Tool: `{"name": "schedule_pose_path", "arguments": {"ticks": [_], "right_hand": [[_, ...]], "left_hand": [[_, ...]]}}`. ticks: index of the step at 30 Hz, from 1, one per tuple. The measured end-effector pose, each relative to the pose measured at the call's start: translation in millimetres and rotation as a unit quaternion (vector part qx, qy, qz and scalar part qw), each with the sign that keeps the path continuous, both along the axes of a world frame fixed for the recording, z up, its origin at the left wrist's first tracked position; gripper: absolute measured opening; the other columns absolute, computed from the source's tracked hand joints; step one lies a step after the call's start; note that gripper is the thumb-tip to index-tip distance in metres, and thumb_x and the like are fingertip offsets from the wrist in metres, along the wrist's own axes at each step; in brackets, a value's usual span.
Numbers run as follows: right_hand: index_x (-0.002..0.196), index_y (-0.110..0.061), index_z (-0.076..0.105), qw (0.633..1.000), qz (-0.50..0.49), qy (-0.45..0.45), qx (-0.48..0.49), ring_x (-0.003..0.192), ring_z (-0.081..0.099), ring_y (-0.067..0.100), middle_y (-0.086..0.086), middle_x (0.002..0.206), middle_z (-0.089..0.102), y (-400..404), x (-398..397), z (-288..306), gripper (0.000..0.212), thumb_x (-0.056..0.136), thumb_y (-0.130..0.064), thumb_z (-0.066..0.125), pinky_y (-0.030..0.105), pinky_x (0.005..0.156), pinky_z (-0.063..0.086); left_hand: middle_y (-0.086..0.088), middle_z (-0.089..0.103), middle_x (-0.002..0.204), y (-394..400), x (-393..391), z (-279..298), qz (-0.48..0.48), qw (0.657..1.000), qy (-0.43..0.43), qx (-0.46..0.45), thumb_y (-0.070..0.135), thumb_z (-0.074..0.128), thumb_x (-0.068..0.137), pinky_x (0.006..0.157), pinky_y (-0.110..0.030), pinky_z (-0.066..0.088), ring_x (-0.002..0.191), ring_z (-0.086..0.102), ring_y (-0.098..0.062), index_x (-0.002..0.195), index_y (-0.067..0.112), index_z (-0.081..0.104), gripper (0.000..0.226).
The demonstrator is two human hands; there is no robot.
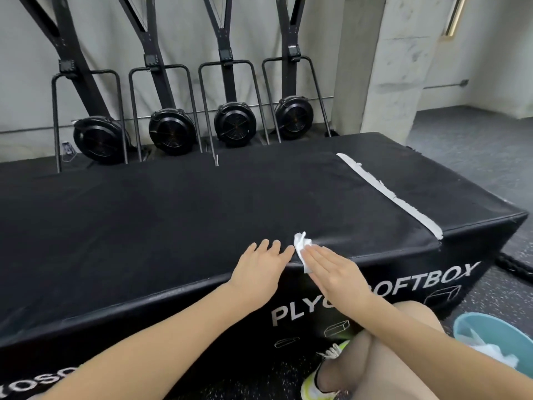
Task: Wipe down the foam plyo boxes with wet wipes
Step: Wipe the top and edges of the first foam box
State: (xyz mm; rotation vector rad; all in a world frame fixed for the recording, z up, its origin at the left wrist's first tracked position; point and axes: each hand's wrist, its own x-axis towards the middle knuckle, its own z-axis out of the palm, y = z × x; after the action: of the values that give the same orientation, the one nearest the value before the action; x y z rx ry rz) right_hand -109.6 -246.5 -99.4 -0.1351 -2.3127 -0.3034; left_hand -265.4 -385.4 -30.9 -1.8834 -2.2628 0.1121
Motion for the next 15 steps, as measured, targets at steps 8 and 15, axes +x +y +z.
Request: {"name": "schedule_pose_path", "arguments": {"ticks": [8,15], "right_hand": [[0.123,0.003,0.066,0.99,0.022,0.139,-0.012,0.105,0.067,0.024,0.01,0.111,0.071,-5.8,-50.0,99.4,0.033,0.093,0.007,0.055,0.029,0.098,0.052],[0.122,0.0,0.066,0.984,0.044,0.169,0.013,0.09,0.064,0.024,0.004,0.094,0.067,-5.5,-86.7,186.1,0.038,0.09,0.01,0.048,0.036,0.081,0.052]], "left_hand": [[0.002,0.052,0.11,-4.5,-28.7,114.1,0.014,0.996,-0.003,0.087,-0.002,0.045,0.09,0.069,-0.038,0.044,0.101,0.056,-0.026,0.15,0.031,0.035,0.069],[0.009,0.065,0.124,-31.0,-65.6,170.8,-0.02,0.972,-0.015,0.232,0.012,0.055,0.095,0.081,-0.044,0.055,0.11,0.064,-0.023,0.149,0.036,0.041,0.061]]}}
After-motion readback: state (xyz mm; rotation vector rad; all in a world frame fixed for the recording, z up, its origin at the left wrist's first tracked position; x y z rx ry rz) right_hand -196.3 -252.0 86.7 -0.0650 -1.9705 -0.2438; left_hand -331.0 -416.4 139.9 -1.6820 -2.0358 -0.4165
